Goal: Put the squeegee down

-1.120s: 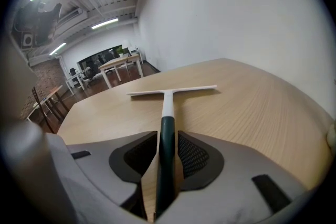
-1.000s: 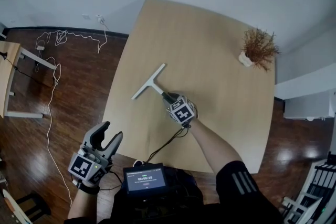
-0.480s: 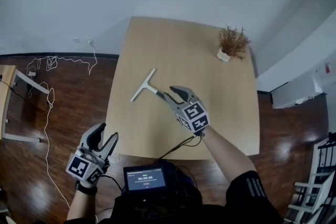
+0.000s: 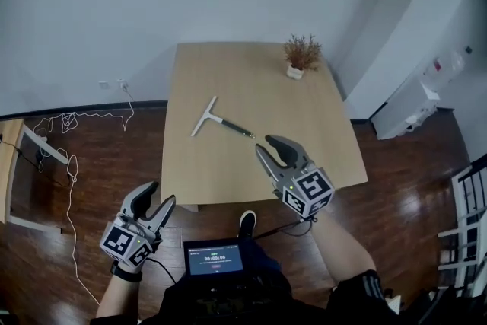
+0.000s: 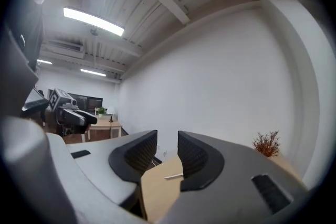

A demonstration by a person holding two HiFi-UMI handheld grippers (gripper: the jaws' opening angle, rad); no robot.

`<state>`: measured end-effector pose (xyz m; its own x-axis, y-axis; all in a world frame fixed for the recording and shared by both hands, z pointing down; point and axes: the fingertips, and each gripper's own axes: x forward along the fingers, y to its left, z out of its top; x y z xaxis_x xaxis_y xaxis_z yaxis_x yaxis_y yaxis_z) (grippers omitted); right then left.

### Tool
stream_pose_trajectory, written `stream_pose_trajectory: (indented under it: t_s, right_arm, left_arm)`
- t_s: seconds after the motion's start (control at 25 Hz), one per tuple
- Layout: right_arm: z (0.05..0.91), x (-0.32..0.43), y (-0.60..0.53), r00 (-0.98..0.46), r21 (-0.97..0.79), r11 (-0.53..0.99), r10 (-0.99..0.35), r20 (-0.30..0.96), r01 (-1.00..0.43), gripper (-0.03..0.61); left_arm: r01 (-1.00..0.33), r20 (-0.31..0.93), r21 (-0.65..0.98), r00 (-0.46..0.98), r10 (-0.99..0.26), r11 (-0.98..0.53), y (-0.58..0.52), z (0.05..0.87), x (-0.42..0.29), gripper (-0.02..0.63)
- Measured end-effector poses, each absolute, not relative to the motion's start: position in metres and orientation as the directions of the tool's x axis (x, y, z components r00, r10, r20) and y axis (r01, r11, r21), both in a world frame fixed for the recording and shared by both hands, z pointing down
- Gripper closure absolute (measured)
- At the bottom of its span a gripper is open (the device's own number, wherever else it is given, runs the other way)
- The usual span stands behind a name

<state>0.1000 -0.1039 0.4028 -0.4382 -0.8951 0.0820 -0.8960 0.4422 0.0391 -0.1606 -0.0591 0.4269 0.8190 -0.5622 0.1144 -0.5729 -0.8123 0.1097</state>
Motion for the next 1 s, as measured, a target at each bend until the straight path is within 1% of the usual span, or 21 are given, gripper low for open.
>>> stream_pose_trajectory:
  t_s: [0.16, 0.28, 0.48, 0.72, 0.84, 1.0]
  right_arm:
    - [0.377, 0.094, -0.039, -0.451, -0.023, 0.451, -0.892, 0.028, -0.892, 0.422]
    - [0.367, 0.097, 0.002, -0.444, -0.072, 0.442, -0.896, 0.001, -0.894, 0.422]
    - [0.363, 0.107, 0.044, -0.417, -0.159, 0.417, -0.908, -0.035, -0.895, 0.423]
    - [0.364, 0.121, 0.078, -0.396, -0.190, 0.395, -0.918, -0.032, -0.899, 0.459]
    - [0.364, 0.132, 0.090, -0.374, -0.173, 0.374, -0.927, -0.030, -0.911, 0.465]
    - [0.365, 0.139, 0.093, -0.373, -0.194, 0.372, -0.927, -0.030, -0.908, 0.465]
  left_arm:
    - [-0.546, 0.083, 0.112, 0.838, -0.540, -0.830, -0.033, 0.413, -0.160, 0.396]
    - [-0.530, 0.082, 0.121, 0.848, -0.524, -0.839, -0.013, 0.406, -0.152, 0.396]
    - [-0.533, 0.075, 0.133, 0.846, -0.528, -0.836, 0.002, 0.399, -0.141, 0.396]
    - [-0.551, 0.073, 0.148, 0.834, -0.546, -0.821, 0.022, 0.401, -0.122, 0.396]
    - [-0.554, 0.076, 0.148, 0.832, -0.549, -0.819, 0.029, 0.401, -0.113, 0.395]
    - [-0.561, 0.075, 0.139, 0.828, -0.556, -0.816, 0.033, 0.399, -0.109, 0.395]
